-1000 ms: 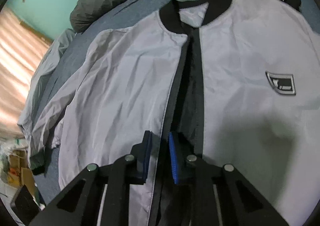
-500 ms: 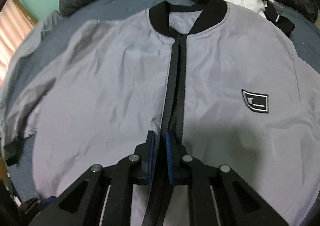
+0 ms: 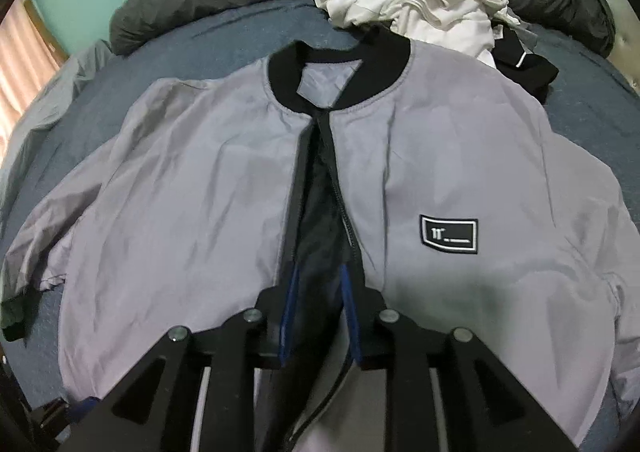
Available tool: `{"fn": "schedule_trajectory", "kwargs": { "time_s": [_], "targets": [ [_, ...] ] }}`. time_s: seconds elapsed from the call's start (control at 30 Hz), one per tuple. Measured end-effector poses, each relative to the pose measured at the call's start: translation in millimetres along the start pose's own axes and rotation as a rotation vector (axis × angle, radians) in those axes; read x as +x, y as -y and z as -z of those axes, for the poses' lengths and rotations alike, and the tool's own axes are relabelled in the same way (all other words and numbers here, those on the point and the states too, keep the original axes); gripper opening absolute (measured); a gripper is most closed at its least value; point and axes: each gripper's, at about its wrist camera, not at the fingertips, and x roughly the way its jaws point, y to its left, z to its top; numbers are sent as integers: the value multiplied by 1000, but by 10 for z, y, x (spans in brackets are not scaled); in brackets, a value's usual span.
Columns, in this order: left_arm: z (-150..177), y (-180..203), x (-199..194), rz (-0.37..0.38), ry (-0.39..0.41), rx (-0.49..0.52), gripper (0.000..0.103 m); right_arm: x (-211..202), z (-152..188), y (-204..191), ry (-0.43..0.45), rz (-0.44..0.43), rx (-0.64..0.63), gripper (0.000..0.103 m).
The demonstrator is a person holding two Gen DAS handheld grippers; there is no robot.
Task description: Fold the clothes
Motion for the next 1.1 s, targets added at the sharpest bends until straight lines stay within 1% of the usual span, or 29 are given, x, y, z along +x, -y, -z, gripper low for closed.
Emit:
{"fn": "schedule_trajectory", "kwargs": {
  "time_s": [0.07, 0.13, 0.27, 0.3, 0.37, 0.4, 0.5, 0.63, 0.7, 0.77, 0.87, 0.93, 1.0, 1.03, 1.1],
  "targets": [
    [-7, 2, -2, 0, 0, -1, 40, -105, -1, -66, 56, -68, -17, 22],
    [-4, 3, -6, 0, 0, 0, 40, -160, -43, -195, 87, -46, -65, 22],
    [0, 0, -14, 1, 0, -2, 40, 59, -51, -195, -22, 80, -86, 22],
    [1, 0, -17, 1, 0, -3, 40, 92, -32, -162, -35, 105, -86, 22],
    [4, 1, -22, 2, 0, -2, 40, 207, -51, -91, -59, 121, -72, 22],
    [5, 1, -23, 3, 0, -2, 40, 230, -30, -65, -63, 117, -65, 22],
    [12, -8, -34, 6, -1, -4, 40, 243, 12, 23, -56, 87, -38, 9],
    [12, -10, -42, 8, -1, -8, 40, 123, -57, 125, 8, 14, 25, 4],
    [13, 1, -45, 6, -2, -7, 40, 75, -134, 88, 20, -16, 16, 4],
    [17, 11, -39, 4, -3, -4, 40, 99, -225, 13, 6, -11, 0, 4],
    [30, 14, -39, 2, -3, -4, 40, 214, -271, -32, -47, -12, 4, 4],
    [30, 15, -32, 1, -4, -2, 40, 405, -252, -66, -98, 18, -7, 4],
    [29, 19, -21, 1, -5, -1, 40, 564, -213, -61, -142, 35, -4, 9],
    [26, 22, -16, 0, -6, -1, 40, 620, -199, -41, -155, 35, 6, 10],
    [18, 27, -9, 0, -6, 2, 40, 592, -198, 37, -139, -5, 54, 12]
  ]
}}
